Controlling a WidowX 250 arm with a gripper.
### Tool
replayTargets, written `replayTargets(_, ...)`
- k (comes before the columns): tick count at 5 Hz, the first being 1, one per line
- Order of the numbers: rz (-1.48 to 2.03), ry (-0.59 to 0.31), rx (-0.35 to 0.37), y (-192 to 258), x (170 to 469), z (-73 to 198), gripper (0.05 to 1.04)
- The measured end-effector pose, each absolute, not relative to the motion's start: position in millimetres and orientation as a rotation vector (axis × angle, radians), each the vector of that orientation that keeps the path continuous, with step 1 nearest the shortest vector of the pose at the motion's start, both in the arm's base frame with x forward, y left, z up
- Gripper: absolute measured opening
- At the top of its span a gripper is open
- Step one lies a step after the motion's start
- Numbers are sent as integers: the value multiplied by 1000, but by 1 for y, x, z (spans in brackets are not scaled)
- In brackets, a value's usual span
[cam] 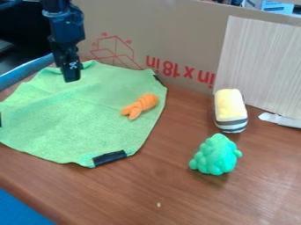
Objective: Put the orange figure on the table
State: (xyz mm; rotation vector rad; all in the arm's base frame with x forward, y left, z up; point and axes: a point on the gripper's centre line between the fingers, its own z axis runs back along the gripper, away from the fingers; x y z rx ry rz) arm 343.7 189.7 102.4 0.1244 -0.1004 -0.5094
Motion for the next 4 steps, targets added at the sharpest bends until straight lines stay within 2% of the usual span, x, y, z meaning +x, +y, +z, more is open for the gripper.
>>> replayTargets(1, -501, -75, 94, 188, 342, 89, 1001)
replayTargets(2, -519, -61, 49, 160, 345, 78, 1001)
replayTargets(4, -532, -88, 27, 109, 358, 75, 1001)
